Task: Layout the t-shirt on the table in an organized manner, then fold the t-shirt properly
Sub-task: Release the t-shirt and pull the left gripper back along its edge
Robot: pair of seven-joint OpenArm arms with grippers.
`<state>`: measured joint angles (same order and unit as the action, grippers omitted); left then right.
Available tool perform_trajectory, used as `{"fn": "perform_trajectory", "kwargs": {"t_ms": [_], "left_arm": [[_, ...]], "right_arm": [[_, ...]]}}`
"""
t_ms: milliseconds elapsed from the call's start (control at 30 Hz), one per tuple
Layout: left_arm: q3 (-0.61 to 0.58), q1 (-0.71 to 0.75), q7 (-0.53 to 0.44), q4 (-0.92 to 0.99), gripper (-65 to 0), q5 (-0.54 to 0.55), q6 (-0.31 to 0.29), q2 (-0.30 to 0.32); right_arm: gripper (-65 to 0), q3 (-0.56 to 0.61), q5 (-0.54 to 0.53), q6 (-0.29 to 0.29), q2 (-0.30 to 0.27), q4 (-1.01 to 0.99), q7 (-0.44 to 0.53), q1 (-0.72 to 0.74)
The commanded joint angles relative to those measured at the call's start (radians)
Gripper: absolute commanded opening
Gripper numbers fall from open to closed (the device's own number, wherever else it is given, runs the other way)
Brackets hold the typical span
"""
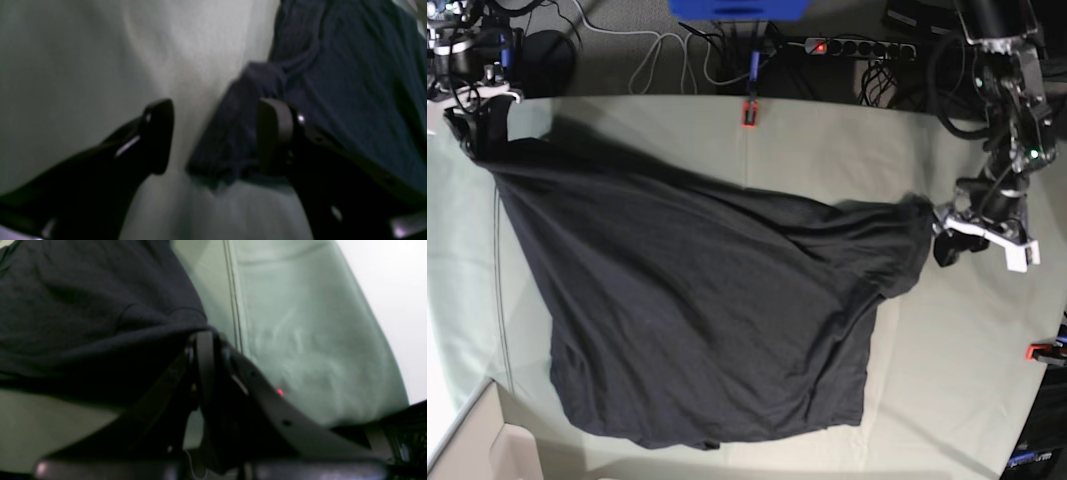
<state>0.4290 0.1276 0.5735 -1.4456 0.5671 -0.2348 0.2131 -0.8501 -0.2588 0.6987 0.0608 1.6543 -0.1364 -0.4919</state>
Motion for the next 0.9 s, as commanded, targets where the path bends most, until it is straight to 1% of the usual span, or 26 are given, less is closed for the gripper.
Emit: {"fn": "perform_trajectory", "kwargs": {"t_ms": [0,133,267,333,433,567,633,767,867], "left_arm": [[-0.014,-0.024,-0.014,0.001,-27.5,0.003,-0.005,-0.002],[-0.061,-0.049,-0.014,0.059,-27.5,0.000,-0.005,-0.022],[-0.120,-0.062,-0.022,0.102,-27.5,0.000,-0.005,-0.027],[-0.126,-0.084,-0.022,0.107,-27.5,0.000,0.002,-0.028],[-0.124,-0.115,-0.022,0.107,-27.5,-0.002,0.004,-0.054],[-0.131,-0.170,-0.020,0.107,-27.6,-0.005,0.005,-0.062],[-0.131,-0.202,-0.020,0.113,-27.6,-0.046,0.005,-0.063],[-0.126,-0.260,-0.020,0.194,-27.6,-0.178,0.005,-0.102],[-0.127,-0.294,-0.022,0.260,-27.6,-0.250,0.005,-0.105]], "right_arm": [[-65.0,-0.010,-0.015,-0.001,-0.011,0.016,0.030,-0.009],[-65.0,-0.011,-0.015,-0.001,-0.009,0.016,0.033,-0.017],[-65.0,-0.036,-0.015,-0.001,-0.005,0.016,0.028,-0.009],[-65.0,-0.036,-0.015,-0.001,-0.005,0.016,0.028,-0.009],[-65.0,-0.036,-0.014,-0.001,-0.005,0.016,0.027,-0.009],[-65.0,-0.031,-0.012,-0.001,-0.005,0.016,0.027,-0.009],[-65.0,-0.031,-0.012,-0.001,-0.005,0.016,0.027,-0.009],[-65.0,-0.033,-0.012,-0.001,-0.009,0.016,0.027,-0.009],[-65.0,-0.034,-0.012,-0.001,-0.009,0.016,0.027,-0.009]]}}
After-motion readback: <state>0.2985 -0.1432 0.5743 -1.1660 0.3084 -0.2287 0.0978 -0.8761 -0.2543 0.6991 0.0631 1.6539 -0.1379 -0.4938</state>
